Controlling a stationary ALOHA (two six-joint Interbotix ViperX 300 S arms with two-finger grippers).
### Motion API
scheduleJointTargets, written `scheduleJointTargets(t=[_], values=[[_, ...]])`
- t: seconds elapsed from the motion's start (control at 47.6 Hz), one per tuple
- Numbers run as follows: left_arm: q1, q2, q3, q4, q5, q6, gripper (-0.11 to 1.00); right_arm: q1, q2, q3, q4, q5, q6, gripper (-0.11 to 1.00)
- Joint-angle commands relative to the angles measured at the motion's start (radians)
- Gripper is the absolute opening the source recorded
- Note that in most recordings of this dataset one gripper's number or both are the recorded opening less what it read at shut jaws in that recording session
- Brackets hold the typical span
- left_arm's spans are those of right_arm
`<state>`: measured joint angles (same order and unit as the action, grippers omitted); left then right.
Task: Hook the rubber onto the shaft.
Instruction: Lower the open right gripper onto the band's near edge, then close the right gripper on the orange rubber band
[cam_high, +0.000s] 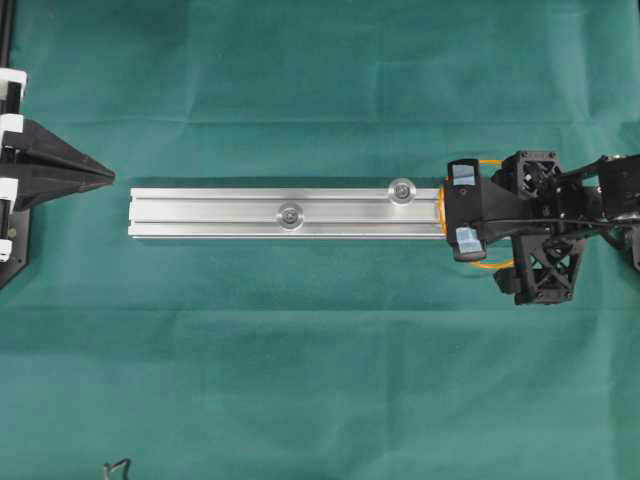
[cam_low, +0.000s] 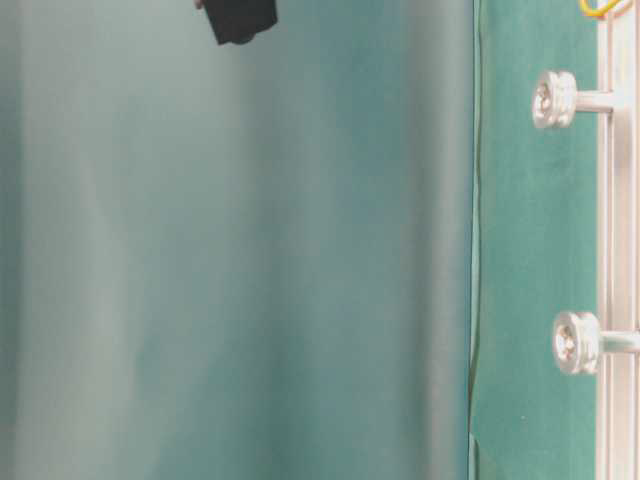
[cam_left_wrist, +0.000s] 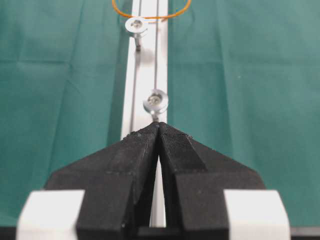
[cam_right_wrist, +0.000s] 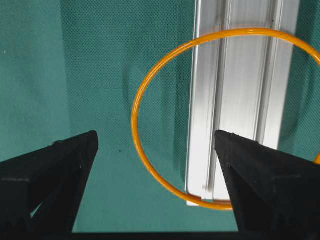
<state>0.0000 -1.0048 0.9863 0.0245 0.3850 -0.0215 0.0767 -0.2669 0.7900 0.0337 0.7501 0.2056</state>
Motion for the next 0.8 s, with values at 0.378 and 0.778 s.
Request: scheduleJointTargets(t=[0.378,0.778], values=[[0.003,0.008,-0.032,0.003,-0.005,-0.003,0.0,0.038,0.061,0.044,0.028,-0.12,-0.002,0.96],[0.003,0.008,-0.032,0.003,-0.005,-0.003,0.0,0.043,0.08,0.103,0.046,-0.199,-0.002,0.96]])
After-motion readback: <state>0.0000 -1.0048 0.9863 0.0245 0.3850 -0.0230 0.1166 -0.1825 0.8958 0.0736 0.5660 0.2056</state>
